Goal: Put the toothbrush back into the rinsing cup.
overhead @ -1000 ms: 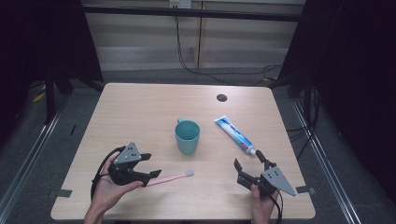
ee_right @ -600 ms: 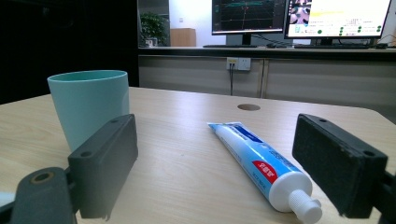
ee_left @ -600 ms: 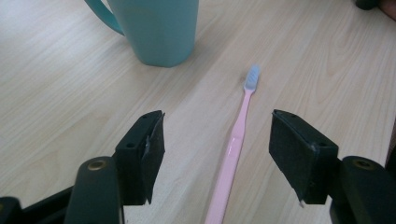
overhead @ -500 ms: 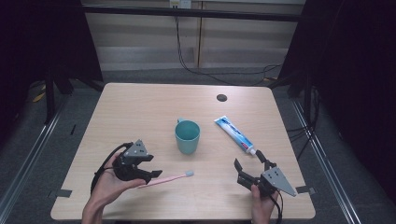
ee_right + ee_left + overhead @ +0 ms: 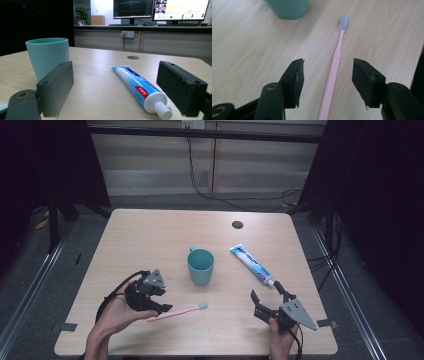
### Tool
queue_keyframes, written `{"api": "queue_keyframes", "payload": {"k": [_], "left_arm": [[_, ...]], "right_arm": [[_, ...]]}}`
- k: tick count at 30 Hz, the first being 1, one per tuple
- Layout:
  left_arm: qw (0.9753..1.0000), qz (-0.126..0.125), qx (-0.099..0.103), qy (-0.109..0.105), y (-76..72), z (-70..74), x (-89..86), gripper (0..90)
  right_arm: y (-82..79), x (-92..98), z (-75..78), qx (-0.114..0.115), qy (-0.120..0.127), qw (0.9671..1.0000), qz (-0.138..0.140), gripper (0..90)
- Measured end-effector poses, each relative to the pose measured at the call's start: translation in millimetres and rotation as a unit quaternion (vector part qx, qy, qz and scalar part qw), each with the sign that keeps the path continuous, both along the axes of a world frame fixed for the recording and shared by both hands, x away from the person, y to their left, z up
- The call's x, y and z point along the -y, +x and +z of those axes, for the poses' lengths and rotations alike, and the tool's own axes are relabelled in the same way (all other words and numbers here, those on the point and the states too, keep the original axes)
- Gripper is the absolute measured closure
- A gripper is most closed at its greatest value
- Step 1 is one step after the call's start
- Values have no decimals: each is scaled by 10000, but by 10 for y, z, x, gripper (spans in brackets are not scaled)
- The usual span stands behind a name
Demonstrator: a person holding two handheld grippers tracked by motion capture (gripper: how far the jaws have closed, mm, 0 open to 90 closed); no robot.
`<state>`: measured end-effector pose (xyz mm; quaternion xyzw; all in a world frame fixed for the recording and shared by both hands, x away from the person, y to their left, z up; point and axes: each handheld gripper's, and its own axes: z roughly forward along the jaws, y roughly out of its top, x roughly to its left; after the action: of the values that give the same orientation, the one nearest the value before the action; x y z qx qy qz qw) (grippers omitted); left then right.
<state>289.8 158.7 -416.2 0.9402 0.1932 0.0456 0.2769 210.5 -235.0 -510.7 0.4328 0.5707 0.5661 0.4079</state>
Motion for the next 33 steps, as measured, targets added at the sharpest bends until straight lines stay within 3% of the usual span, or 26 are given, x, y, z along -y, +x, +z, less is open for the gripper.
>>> {"api": "queue_keyframes", "payload": {"k": [10, 15, 17, 22, 24, 30, 31, 33], "left_arm": [[9986, -243, -326, 342, 76, -17, 70, 498], [9974, -283, -326, 578, 96, -25, 142, 508], [9971, -325, -282, 633, 94, -11, 159, 509], [9959, -419, -391, 700, 106, -30, 210, 556], [9935, -565, -515, 841, 124, -66, 285, 582], [9912, -690, -622, 946, 168, -102, 384, 637], [9898, -645, -642, 1095, 174, -114, 408, 642], [9879, -740, -707, 1166, 165, -130, 442, 656]], "right_arm": [[3, -3, 0, 2, 7, 10000, -3, 136], [4, -2, 0, 0, 4, 10000, 1, 136], [4, -3, 0, 3, 3, 10000, 0, 136], [4, -4, 1, -13, 4, 10000, 5, 136], [4, -4, 0, -1, -9, 10000, 3, 137], [4, -3, 0, 2, 4, 10000, -2, 137], [4, -4, 0, -1, -1, 10000, 6, 137], [3, -4, 0, 3, -7, 10000, 8, 137]]}}
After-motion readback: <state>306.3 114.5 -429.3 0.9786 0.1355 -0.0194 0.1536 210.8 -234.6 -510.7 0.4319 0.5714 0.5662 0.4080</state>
